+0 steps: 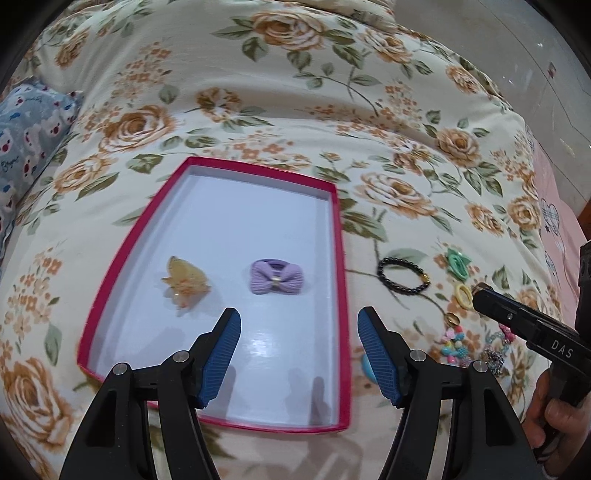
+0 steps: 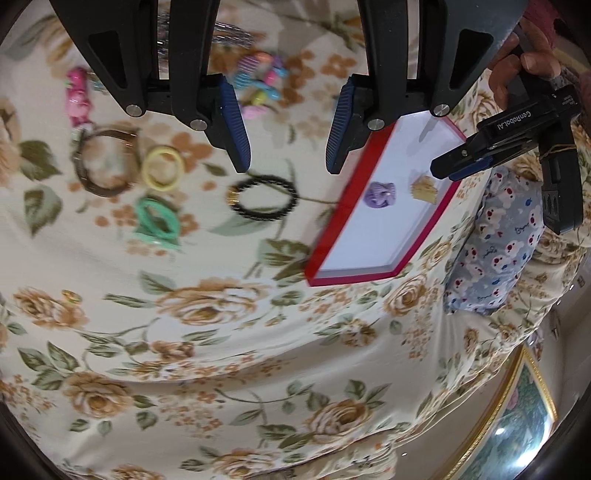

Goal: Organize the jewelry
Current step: 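Move both tools back toward the remaining jewelry, then grasp the black bead bracelet with the left tool while the right tool grasps the green bow hair tie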

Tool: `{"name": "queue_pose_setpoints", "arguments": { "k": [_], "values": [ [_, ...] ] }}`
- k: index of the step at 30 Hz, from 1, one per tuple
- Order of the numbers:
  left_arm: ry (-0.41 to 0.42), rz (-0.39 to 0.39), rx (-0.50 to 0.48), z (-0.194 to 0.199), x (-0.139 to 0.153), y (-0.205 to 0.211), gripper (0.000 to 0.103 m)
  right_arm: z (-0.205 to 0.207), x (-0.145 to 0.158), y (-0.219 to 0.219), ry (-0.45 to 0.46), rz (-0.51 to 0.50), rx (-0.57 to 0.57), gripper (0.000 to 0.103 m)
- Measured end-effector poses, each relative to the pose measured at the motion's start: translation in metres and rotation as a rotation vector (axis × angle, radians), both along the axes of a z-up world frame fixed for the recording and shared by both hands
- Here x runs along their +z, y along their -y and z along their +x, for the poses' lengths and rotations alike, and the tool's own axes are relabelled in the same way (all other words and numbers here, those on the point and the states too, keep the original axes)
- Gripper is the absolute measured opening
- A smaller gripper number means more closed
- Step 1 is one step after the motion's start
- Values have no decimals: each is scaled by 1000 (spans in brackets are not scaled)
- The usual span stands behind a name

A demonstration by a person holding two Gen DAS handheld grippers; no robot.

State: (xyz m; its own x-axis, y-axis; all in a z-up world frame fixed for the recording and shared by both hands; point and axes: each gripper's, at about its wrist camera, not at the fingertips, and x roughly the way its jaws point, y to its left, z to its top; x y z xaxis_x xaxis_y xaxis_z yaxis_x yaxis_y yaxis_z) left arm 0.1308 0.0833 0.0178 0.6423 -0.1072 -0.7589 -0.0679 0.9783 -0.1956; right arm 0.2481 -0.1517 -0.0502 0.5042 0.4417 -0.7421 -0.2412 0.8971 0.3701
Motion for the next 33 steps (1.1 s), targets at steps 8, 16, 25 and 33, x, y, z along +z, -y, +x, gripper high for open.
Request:
{"name": "queue_pose_setpoints", "arguments": {
  "k": [8, 16, 25, 33],
  "values": [
    [-2, 24, -52, 12, 3, 24, 66, -2, -3, 35, -5, -2, -64, 44],
    [-18, 52, -119, 35, -1, 48, 66, 7, -6, 57, -3, -21, -106, 44],
    [-43, 98, -175, 76, -13, 73, 64, 32, -13, 71, -7, -58, -117, 44],
    [-72, 158, -232, 115, -30, 98, 64, 55, -28, 78, -38, -88, -106, 44]
  ]
}}
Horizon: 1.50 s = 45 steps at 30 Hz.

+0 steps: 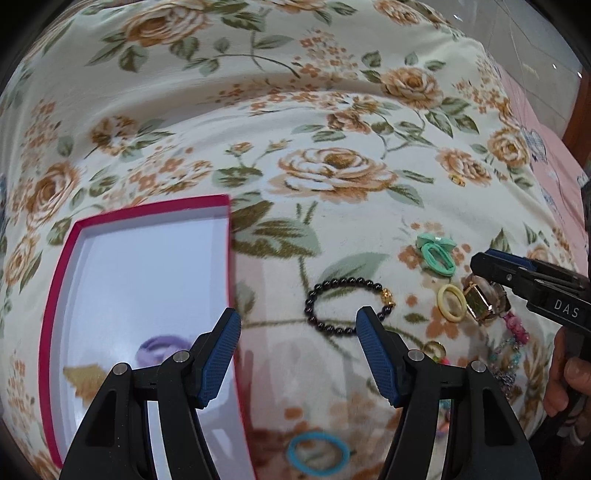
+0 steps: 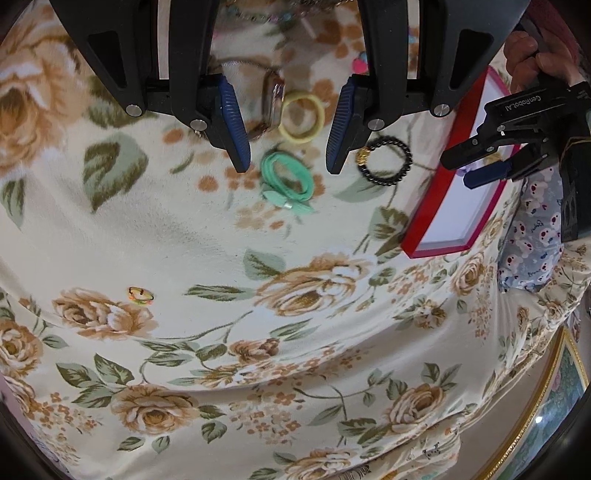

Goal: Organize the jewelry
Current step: 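Grasp the black bead bracelet with the left tool while the right tool grasps the green bow hair tie, then carry the bracelet and green hair tie into the red box and release both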

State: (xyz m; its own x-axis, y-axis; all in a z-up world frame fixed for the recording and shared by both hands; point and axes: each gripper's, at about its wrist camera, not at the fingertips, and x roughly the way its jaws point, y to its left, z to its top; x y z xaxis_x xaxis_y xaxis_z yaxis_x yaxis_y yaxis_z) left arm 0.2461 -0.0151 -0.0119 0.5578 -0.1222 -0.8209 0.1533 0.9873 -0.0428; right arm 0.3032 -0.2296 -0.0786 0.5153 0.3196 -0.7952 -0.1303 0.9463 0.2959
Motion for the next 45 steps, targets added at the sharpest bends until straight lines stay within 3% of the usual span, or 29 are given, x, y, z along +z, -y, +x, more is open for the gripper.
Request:
{"name": "queue_pose_setpoints", "arguments": {
  "k": [6, 11, 14, 16, 18, 19, 30, 45],
  "values": [
    [-47, 87, -33, 33, -24, 22, 64, 16, -15, -5, -42, -46, 38, 44],
    [-119, 121, -51, 58, -50, 33, 53, 27, -25, -7, -64, -80, 56, 42],
    [-137, 115, -69, 67, -59, 37, 46, 31, -30, -10, -73, -93, 65, 31],
    [-135, 101, -101, 69, -60, 40, 24, 34, -34, -12, -78, -102, 69, 25],
    [-130, 96, -129, 69, -60, 45, 9, 35, -36, -14, -78, -110, 69, 13],
    [-129, 91, -138, 69, -61, 46, 7, 35, -36, -14, -77, -112, 69, 11],
    [-59, -52, -118, 37, -30, 19, 6, 17, -9, -17, -33, -18, 62, 9],
    [56, -98, -74, -17, 25, -14, 6, -7, 16, -58, 11, 36, 120, 9]
  ]
}}
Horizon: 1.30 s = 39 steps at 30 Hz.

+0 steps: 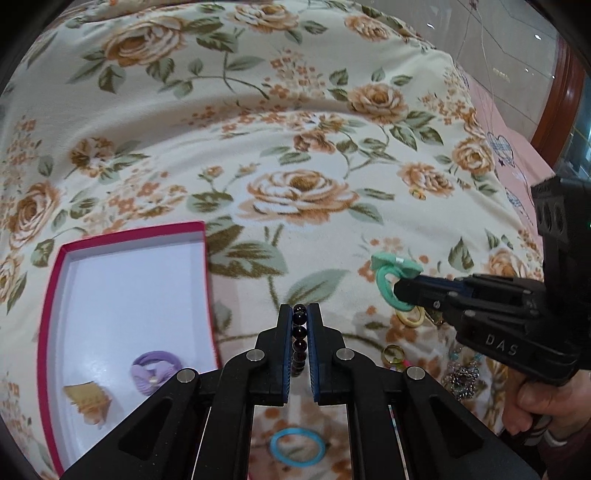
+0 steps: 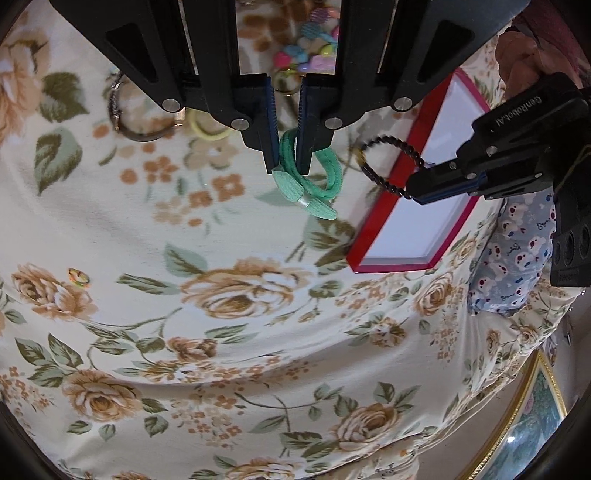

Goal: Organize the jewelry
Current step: 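Carry the bracelet and green hair tie into the red box and release both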

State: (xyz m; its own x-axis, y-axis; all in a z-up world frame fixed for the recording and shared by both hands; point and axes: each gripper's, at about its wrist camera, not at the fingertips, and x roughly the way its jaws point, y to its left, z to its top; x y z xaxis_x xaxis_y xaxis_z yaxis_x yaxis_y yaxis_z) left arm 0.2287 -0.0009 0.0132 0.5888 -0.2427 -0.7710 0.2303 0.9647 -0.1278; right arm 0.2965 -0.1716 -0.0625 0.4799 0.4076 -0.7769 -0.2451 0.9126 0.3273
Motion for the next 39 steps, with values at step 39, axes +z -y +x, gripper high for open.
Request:
{"name": "queue_pose_setpoints", "arguments": {
  "k": [39],
  "values": [
    [-25, -84, 266, 13, -9, -141, 6, 33, -11, -156, -26, 30, 242, 9]
  ]
}}
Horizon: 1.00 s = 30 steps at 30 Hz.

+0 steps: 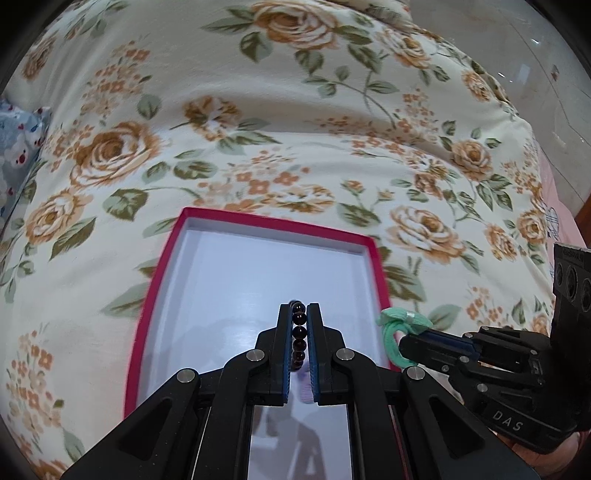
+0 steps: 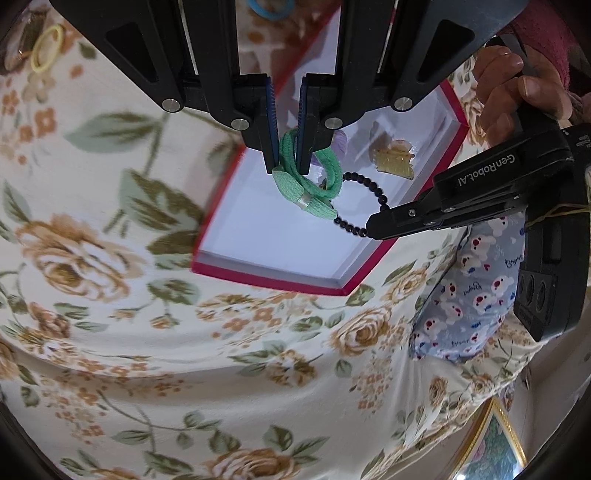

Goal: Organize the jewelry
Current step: 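Carry the bracelet and green hair tie into the red box and release both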

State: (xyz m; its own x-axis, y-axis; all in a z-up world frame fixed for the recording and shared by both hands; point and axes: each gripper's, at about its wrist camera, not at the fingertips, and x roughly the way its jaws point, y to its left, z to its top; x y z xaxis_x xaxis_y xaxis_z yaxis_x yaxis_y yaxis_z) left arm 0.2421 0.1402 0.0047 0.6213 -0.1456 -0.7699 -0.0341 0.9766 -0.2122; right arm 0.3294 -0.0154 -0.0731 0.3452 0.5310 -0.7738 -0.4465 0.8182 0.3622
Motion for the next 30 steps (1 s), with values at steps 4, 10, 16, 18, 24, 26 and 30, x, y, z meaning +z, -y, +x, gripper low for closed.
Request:
{"name": "queue_pose_setpoints", "arguments": {
  "k": [4, 10, 16, 18, 24, 26, 30],
  "values": [
    [-17, 2, 30, 3, -9, -13, 6, 6, -11, -14, -18, -21, 25, 9],
    [-58, 14, 85, 10, -27, -28, 6, 13, -28, -27, -39, -61, 43, 9],
    [-90, 26, 123, 22, -41, -35, 7, 20, -38, -35, -53, -100, 53, 9],
    [-103, 34, 132, 27, -46, -36, 7, 22, -41, -37, -59, -105, 58, 10],
    [-137, 41, 147, 35, -57, -38, 7, 23, -41, -39, -60, -101, 66, 13],
    [-143, 42, 150, 37, -58, -38, 7, 23, -41, -38, -65, -97, 69, 14],
    [-140, 46, 155, 37, -57, -37, 10, 23, -39, -37, -70, -89, 72, 15]
  ]
}}
